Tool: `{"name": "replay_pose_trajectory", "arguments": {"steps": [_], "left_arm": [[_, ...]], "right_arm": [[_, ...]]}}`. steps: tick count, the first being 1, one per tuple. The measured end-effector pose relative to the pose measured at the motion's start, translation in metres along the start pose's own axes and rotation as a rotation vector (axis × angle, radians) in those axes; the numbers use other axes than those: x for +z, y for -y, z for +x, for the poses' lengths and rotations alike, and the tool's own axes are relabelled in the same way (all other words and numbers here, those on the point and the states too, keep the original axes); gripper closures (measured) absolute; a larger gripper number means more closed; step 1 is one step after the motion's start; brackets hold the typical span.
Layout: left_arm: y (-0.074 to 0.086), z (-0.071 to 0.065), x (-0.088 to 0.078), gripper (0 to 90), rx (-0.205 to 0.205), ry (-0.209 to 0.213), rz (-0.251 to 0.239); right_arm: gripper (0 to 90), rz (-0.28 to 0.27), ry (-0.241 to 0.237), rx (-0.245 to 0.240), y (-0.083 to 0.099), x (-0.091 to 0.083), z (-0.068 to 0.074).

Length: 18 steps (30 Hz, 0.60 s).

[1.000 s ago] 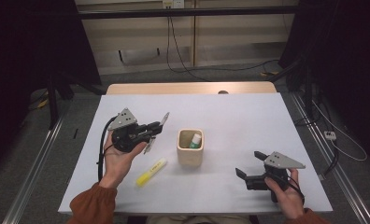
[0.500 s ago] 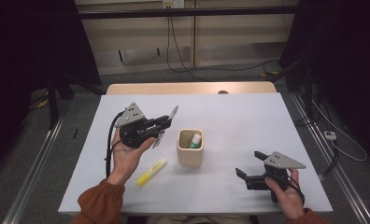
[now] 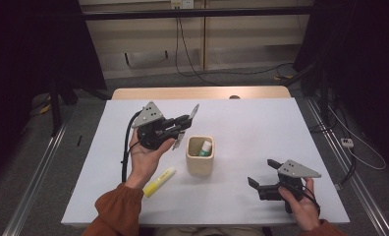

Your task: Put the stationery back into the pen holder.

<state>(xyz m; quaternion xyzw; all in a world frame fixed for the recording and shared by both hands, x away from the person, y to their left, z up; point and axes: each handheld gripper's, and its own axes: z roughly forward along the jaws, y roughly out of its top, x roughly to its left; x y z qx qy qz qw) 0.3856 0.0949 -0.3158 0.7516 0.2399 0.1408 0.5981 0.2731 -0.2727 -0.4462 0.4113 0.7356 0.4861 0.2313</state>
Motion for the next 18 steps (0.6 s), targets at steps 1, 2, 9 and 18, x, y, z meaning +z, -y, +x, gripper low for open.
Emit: {"name": "replay_pose_trajectory", "arguments": {"steps": [1, 2, 9, 18], "left_arm": [[0.0, -0.001, 0.002, 80.1, 0.001, 0.003, -0.006], [-0.001, -0.002, 0.004, 80.1, 0.004, 0.008, -0.006], [-0.005, -0.008, 0.021, 80.1, 0.014, 0.025, -0.009], [-0.008, -0.008, 0.042, 80.1, 0.018, 0.029, -0.009]], "right_arm": [[3.6, 0.0, -0.002, 0.0, 0.0, 0.0, 0.0], [3.6, 0.0, -0.002, 0.0, 0.0, 0.0, 0.0], [3.5, 0.0, -0.002, 0.002, 0.0, 0.0, 0.0], [3.6, 0.0, -0.004, 0.001, 0.0, 0.0, 0.0]]}}
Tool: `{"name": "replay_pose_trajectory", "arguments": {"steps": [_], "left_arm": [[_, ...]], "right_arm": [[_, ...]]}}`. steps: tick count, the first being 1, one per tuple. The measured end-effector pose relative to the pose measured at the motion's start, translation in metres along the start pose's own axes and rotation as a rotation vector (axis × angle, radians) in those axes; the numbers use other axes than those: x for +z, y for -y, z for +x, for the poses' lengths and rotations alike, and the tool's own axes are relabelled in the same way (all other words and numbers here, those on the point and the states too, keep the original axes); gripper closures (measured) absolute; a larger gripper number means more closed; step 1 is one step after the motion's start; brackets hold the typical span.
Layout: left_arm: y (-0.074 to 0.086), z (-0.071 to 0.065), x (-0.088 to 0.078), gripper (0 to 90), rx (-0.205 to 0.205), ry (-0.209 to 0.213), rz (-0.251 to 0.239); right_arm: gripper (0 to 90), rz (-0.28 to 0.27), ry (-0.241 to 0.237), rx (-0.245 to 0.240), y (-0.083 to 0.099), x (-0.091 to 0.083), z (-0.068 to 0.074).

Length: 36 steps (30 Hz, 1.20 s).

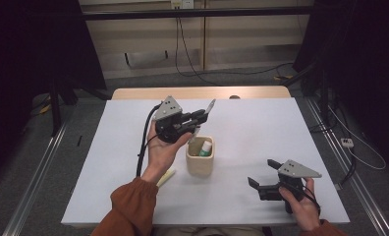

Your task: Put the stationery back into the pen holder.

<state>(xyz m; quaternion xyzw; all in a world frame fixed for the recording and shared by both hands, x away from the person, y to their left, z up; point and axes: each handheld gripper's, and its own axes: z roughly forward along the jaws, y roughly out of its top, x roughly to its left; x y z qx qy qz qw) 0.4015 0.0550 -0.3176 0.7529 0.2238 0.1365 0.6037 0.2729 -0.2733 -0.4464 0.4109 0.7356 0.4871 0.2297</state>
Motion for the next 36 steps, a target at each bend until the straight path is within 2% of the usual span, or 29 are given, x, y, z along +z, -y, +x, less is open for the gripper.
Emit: {"name": "replay_pose_trajectory", "arguments": {"steps": [2, 8, 12, 23, 28, 36], "left_arm": [[0.002, 0.002, 0.006, 80.1, 0.007, 0.006, 0.007], [0.012, 0.006, 0.016, 80.0, -0.006, -0.008, 0.031], [0.019, 0.008, 0.02, 80.1, -0.017, 0.0, 0.051], [0.035, 0.013, 0.025, 80.0, -0.036, 0.018, 0.069], [0.04, 0.012, 0.027, 79.9, -0.03, 0.028, 0.075], [0.046, 0.015, 0.028, 79.2, -0.049, 0.041, 0.119]], "right_arm": [[3.6, 0.001, 0.0, 0.003, 0.0, 0.0, 0.0], [3.6, 0.004, -0.005, 0.002, 0.0, 0.0, 0.0], [3.6, 0.004, -0.003, 0.003, 0.0, 0.0, 0.0], [3.6, 0.004, -0.004, 0.002, 0.0, 0.0, 0.0], [3.6, 0.004, -0.005, 0.001, 0.0, 0.0, 0.0], [3.6, 0.003, -0.008, 0.0, 0.0, 0.0, 0.001]]}}
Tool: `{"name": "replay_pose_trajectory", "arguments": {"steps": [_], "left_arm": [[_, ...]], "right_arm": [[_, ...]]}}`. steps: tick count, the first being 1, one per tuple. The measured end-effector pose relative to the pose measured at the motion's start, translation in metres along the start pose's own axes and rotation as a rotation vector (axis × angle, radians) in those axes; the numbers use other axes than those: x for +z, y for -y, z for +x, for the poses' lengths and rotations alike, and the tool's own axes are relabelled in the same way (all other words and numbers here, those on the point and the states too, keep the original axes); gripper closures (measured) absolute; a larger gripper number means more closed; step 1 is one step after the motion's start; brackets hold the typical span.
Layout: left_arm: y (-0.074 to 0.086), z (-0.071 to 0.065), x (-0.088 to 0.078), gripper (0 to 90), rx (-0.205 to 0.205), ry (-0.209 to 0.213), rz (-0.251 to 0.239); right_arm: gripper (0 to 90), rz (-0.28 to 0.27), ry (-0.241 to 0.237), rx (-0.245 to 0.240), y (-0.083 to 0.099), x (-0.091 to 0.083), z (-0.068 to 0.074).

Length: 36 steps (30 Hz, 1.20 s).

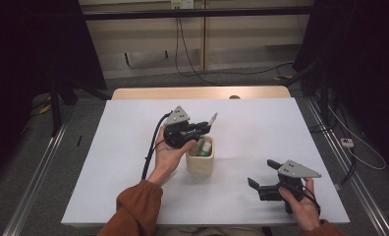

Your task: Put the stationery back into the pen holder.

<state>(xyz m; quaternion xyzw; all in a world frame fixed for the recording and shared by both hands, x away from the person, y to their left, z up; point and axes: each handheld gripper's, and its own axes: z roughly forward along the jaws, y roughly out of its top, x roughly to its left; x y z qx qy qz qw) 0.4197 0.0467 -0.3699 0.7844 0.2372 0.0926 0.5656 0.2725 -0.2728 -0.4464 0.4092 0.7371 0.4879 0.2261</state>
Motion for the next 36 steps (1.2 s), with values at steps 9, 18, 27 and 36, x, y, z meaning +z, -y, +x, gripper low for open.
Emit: {"name": "replay_pose_trajectory", "arguments": {"steps": [9, 18, 27, 36], "left_arm": [[0.0, 0.005, -0.003, 41.9, -0.056, -0.015, 0.028], [-0.003, 0.003, -0.01, 14.6, -0.034, -0.06, 0.057], [-0.006, 0.0, -0.028, 6.3, -0.033, -0.083, 0.084], [-0.003, -0.001, -0.046, 5.3, -0.039, -0.103, 0.105]], "right_arm": [[3.6, 0.001, 0.001, 0.0, 0.0, 0.0, 0.0], [3.6, 0.001, 0.004, 0.001, 0.0, 0.0, 0.0], [3.6, 0.001, 0.004, 0.001, 0.0, 0.0, 0.0], [3.6, 0.002, 0.005, 0.0, 0.0, 0.0, 0.0]]}}
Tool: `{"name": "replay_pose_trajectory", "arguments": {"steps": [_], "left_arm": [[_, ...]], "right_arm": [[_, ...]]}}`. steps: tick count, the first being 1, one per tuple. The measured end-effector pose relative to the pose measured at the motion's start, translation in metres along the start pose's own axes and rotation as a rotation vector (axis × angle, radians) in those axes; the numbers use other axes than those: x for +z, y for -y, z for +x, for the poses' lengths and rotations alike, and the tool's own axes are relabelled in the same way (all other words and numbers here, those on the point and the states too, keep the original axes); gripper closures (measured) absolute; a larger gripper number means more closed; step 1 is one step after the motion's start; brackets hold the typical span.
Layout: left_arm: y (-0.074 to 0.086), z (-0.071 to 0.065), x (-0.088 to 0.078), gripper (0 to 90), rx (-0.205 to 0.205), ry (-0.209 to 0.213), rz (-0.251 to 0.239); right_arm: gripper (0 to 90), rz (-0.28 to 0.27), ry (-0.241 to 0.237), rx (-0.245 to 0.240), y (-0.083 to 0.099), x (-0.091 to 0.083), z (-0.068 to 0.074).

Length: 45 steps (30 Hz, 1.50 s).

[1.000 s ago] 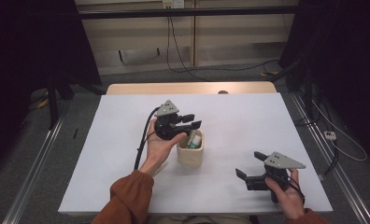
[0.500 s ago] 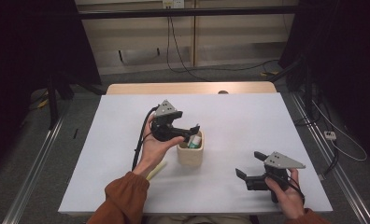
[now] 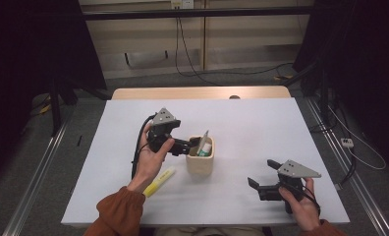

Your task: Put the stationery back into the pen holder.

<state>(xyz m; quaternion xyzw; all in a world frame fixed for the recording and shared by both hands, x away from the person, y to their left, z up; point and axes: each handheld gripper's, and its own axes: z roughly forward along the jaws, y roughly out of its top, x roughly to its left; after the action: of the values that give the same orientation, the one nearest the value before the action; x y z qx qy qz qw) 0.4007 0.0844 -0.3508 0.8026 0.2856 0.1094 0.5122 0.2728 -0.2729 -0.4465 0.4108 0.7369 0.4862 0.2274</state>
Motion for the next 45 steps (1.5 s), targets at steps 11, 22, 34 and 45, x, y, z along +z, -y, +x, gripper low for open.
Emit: {"name": "replay_pose_trajectory", "arguments": {"steps": [11, 22, 34, 45], "left_arm": [[0.01, -0.005, -0.015, 5.1, 0.026, -0.004, 0.04], [0.027, -0.006, -0.024, 5.7, 0.029, -0.039, 0.076], [0.056, 0.007, -0.039, 9.2, -0.001, -0.07, 0.138], [0.077, 0.006, -0.052, 12.6, -0.014, -0.058, 0.177]], "right_arm": [[3.6, 0.0, -0.002, -0.002, 0.0, 0.0, 0.0], [3.5, 0.0, -0.003, -0.003, 0.0, 0.0, 0.001], [3.6, 0.001, -0.003, -0.005, 0.0, 0.001, 0.001], [3.6, 0.001, -0.002, -0.006, 0.0, 0.001, 0.001]]}}
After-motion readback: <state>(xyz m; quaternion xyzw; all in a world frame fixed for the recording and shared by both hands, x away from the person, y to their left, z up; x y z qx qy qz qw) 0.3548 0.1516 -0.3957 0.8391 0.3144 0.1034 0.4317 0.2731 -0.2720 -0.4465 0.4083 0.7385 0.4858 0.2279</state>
